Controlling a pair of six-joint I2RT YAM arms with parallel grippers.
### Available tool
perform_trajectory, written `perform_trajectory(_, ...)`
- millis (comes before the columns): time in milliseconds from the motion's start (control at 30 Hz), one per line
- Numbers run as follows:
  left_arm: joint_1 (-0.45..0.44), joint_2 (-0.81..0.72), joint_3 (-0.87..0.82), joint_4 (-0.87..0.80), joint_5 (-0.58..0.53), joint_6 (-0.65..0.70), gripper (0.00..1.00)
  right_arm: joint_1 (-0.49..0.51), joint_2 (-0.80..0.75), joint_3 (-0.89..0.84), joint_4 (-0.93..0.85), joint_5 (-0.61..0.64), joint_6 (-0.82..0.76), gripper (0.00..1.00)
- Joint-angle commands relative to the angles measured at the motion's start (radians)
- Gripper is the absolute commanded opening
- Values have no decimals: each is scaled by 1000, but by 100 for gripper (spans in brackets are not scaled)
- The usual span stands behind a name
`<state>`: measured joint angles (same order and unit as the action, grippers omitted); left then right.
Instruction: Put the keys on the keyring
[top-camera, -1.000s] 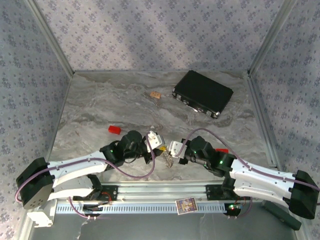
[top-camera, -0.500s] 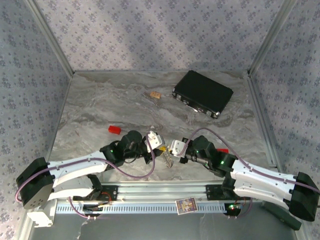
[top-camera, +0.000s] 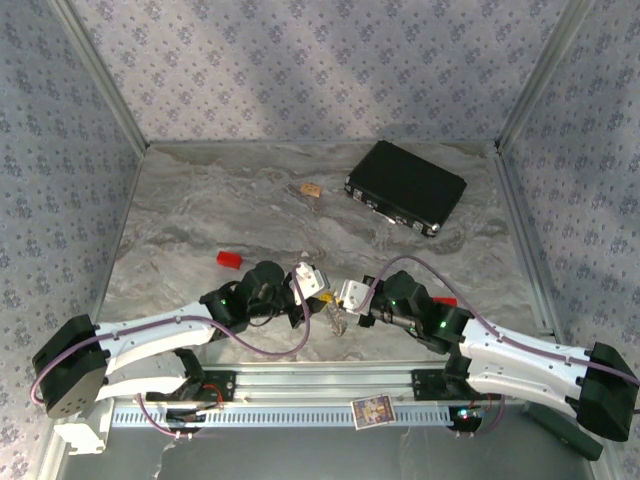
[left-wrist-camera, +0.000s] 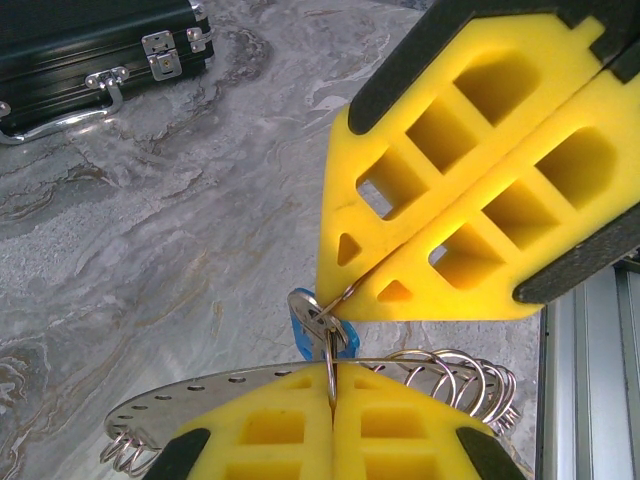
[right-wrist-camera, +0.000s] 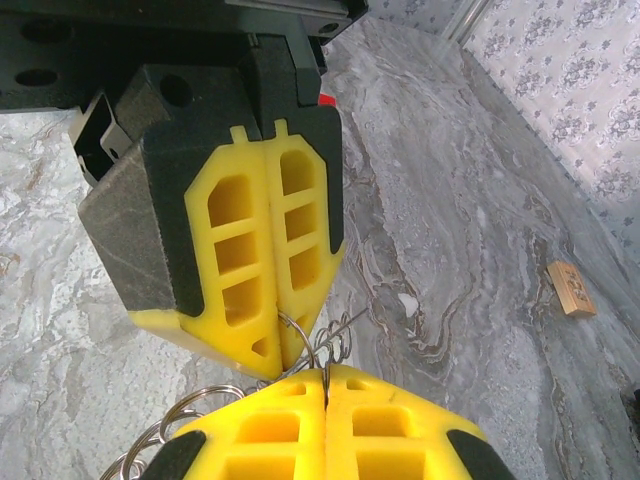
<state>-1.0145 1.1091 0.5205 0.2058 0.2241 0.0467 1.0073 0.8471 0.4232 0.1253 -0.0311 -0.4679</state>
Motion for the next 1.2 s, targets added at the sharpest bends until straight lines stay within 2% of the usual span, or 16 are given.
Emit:
perform_trajectory(0, 4, 8, 11, 44, 27, -11, 0, 2, -8, 6, 9, -9, -2, 0)
perform_trajectory(267, 5, 9, 15, 39, 21, -12, 0, 11, -6, 9, -15, -37, -16, 0)
perform_trajectory(1167, 16, -6, 7, 41, 10, -27, 0, 65, -28, 5, -62, 37, -47, 0)
